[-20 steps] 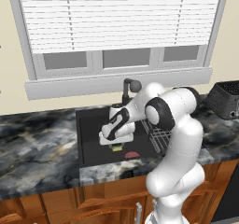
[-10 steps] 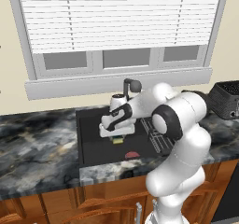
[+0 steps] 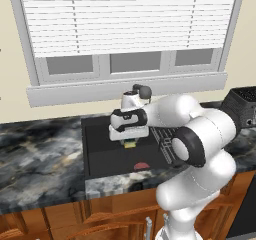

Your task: Pick up the sponge and soap dispenser from the sink, and place them back in the cabinet, and close the cabinet door.

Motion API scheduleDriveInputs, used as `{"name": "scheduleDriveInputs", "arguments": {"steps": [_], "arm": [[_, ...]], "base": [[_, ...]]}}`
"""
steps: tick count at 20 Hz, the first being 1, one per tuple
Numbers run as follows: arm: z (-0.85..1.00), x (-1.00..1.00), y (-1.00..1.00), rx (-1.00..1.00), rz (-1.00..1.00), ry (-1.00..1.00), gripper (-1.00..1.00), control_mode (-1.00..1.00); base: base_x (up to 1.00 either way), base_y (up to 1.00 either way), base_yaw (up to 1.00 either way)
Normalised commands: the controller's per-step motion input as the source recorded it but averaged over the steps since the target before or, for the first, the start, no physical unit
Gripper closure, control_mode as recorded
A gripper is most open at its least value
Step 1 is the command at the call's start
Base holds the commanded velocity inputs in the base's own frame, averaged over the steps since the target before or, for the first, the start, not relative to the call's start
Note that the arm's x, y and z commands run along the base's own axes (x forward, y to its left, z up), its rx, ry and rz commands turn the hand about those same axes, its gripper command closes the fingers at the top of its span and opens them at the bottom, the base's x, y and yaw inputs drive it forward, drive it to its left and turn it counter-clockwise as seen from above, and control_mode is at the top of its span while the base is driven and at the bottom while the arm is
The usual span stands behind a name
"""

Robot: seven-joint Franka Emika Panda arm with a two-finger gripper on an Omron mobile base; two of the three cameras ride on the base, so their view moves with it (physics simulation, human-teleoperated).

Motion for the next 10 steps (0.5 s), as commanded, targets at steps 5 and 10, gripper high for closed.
{"name": "scheduleDriveInputs", "arguments": {"steps": [5, 10], "arm": [[0.38, -0.28, -0.16, 0.0, 0.0, 0.0, 1.0, -1.0], [0.33, -0.3, -0.23, 0.0, 0.0, 0.0, 1.0, -1.0]], "base": [[0.0, 0.0, 0.0], [0.0, 0.0, 0.0]]}}
